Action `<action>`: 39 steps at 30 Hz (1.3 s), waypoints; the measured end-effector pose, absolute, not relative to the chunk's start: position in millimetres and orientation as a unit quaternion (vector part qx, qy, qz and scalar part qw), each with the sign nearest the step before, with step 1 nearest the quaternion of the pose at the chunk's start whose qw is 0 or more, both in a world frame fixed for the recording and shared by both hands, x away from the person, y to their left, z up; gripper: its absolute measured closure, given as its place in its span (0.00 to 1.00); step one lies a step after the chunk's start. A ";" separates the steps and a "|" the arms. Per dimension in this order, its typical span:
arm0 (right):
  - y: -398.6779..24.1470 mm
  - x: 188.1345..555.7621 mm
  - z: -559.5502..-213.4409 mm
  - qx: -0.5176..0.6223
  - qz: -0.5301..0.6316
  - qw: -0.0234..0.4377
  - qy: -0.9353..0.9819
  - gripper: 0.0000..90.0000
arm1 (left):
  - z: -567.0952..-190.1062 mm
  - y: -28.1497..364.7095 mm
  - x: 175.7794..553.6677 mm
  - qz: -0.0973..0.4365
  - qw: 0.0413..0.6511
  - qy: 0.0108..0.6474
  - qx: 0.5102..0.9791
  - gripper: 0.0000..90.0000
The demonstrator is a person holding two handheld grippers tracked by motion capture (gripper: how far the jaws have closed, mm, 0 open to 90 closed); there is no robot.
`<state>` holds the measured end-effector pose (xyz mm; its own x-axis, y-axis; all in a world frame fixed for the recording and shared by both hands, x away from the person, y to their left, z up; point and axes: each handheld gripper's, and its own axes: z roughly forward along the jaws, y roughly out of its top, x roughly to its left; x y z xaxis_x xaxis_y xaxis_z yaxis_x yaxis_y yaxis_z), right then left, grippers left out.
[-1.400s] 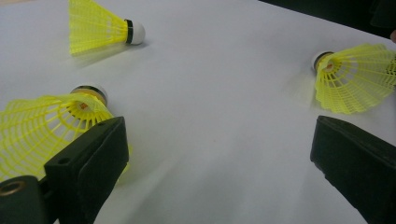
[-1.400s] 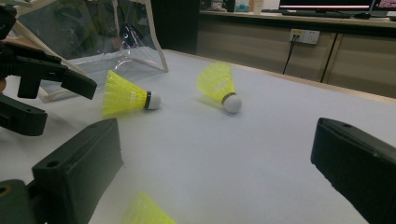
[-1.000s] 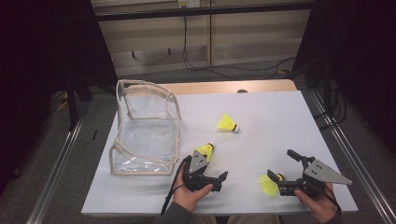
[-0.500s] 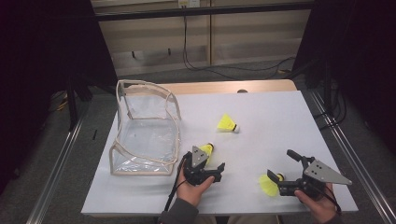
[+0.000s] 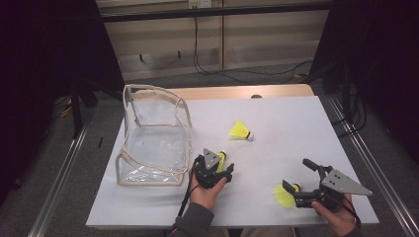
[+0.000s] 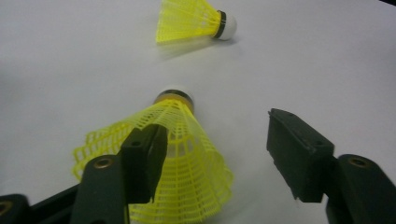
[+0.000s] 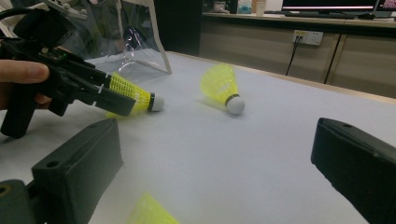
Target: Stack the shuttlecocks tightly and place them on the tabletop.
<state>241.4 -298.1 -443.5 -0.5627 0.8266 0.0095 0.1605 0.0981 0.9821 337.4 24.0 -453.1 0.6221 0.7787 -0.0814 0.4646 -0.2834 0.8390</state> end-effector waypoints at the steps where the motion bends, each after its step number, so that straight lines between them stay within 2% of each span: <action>1: -298.2 241.4 -443.5 0.362 0.567 0.294 0.679 0.01 | -452.9 24.7 340.1 0.181 0.446 0.400 0.780 0.47; 6: -298.6 241.5 -443.6 0.362 0.567 0.294 0.679 0.01 | -452.5 23.5 344.2 0.196 0.437 0.404 0.779 0.58; 14: -298.9 241.3 -443.4 0.361 0.567 0.294 0.680 0.01 | -447.0 17.8 348.0 0.214 0.435 0.397 0.779 0.83; 18: -299.1 241.5 -443.4 0.361 0.567 0.295 0.679 0.02 | -442.1 17.2 350.9 0.217 0.437 0.394 0.779 0.92; 24: -299.2 241.5 -443.3 0.362 0.568 0.294 0.678 0.02 | -433.1 15.4 354.2 0.217 0.436 0.389 0.782 0.95; 39: -300.3 241.6 -443.5 0.363 0.567 0.294 0.678 0.02 | -422.2 18.4 366.2 0.223 0.414 0.395 0.789 0.94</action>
<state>241.6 -300.3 -443.5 -0.5635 0.8260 0.0122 0.1585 0.0936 0.9829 366.2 18.4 -422.2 0.5883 0.8083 0.0237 0.4394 -0.3442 0.8297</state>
